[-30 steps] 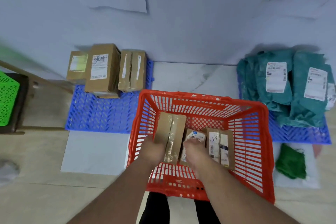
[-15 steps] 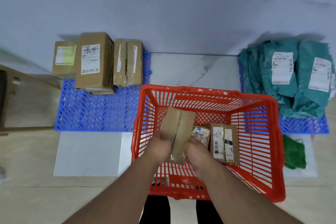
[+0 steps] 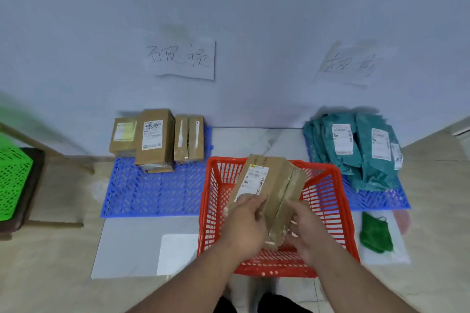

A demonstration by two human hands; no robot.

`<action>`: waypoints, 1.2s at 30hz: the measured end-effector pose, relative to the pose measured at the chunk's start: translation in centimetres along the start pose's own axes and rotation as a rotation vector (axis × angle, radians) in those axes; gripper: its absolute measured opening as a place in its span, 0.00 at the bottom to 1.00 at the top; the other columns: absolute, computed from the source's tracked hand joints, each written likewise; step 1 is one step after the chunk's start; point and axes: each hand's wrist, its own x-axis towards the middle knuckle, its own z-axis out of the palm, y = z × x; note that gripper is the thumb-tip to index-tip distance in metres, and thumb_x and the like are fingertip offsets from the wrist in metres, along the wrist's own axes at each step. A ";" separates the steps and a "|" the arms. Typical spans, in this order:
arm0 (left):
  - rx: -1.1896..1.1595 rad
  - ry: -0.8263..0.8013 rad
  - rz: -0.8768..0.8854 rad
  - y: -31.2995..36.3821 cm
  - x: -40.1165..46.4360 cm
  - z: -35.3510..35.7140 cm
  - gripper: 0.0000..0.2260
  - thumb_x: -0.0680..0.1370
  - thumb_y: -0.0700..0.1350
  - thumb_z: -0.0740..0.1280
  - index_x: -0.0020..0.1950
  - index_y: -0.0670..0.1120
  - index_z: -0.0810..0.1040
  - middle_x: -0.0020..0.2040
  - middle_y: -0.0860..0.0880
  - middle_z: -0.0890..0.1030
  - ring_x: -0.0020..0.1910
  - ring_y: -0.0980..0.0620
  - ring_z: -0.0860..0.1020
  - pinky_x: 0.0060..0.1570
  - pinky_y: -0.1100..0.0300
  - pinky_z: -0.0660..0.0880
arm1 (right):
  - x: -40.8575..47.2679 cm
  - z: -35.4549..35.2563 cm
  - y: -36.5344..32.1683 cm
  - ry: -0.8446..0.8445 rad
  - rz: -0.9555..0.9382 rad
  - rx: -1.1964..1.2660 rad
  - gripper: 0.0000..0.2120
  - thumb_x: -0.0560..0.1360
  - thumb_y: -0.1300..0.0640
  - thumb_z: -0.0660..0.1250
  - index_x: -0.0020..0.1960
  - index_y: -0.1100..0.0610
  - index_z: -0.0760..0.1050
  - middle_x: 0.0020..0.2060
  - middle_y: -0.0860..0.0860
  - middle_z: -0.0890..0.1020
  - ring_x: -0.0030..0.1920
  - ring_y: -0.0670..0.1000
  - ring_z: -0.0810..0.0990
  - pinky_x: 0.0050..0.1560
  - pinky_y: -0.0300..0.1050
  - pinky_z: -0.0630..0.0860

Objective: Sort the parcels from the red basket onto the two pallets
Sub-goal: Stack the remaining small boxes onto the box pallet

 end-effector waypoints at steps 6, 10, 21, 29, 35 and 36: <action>0.164 0.098 0.256 3.4 -2.3 -3.2 0.24 0.80 0.34 0.64 0.71 0.55 0.81 0.65 0.56 0.74 0.66 0.55 0.66 0.68 0.73 0.59 | -4.6 1.5 -2.5 -0.153 -0.153 -0.016 0.25 0.75 0.35 0.73 0.66 0.48 0.84 0.59 0.53 0.89 0.57 0.54 0.89 0.55 0.55 0.83; 0.177 0.131 0.283 4.5 -4.0 -4.5 0.24 0.80 0.35 0.65 0.71 0.57 0.81 0.66 0.55 0.74 0.68 0.53 0.66 0.70 0.67 0.62 | -6.1 2.9 -3.3 -0.183 -0.186 -0.021 0.33 0.65 0.37 0.82 0.67 0.48 0.82 0.57 0.53 0.89 0.56 0.56 0.89 0.57 0.60 0.85; -0.246 0.475 -0.208 1.6 -8.5 -12.5 0.12 0.80 0.49 0.70 0.63 0.59 0.77 0.61 0.57 0.82 0.59 0.56 0.82 0.59 0.52 0.80 | -7.0 9.7 -1.9 -0.369 -0.072 -0.273 0.27 0.69 0.30 0.72 0.60 0.45 0.84 0.51 0.48 0.91 0.47 0.48 0.91 0.46 0.50 0.82; -0.513 0.446 -0.432 -8.9 -12.0 -17.3 0.10 0.80 0.45 0.70 0.59 0.58 0.80 0.51 0.60 0.88 0.47 0.60 0.86 0.46 0.61 0.78 | -5.9 18.9 4.2 -0.271 -0.150 -0.498 0.13 0.81 0.55 0.64 0.61 0.53 0.85 0.52 0.49 0.90 0.53 0.54 0.89 0.59 0.59 0.85; -0.534 0.450 -0.525 -18.8 -11.6 -22.7 0.13 0.79 0.42 0.69 0.60 0.58 0.78 0.53 0.57 0.88 0.52 0.55 0.86 0.49 0.55 0.79 | -3.2 28.2 11.3 -0.173 -0.125 -0.630 0.14 0.79 0.62 0.63 0.51 0.51 0.86 0.48 0.46 0.90 0.51 0.52 0.89 0.55 0.56 0.87; -0.539 0.436 -0.544 -20.4 -11.3 -23.6 0.14 0.80 0.41 0.69 0.60 0.57 0.78 0.54 0.56 0.88 0.52 0.54 0.86 0.49 0.55 0.80 | -2.4 29.7 12.0 -0.141 -0.136 -0.653 0.13 0.79 0.62 0.63 0.50 0.53 0.86 0.48 0.48 0.90 0.51 0.54 0.89 0.55 0.57 0.86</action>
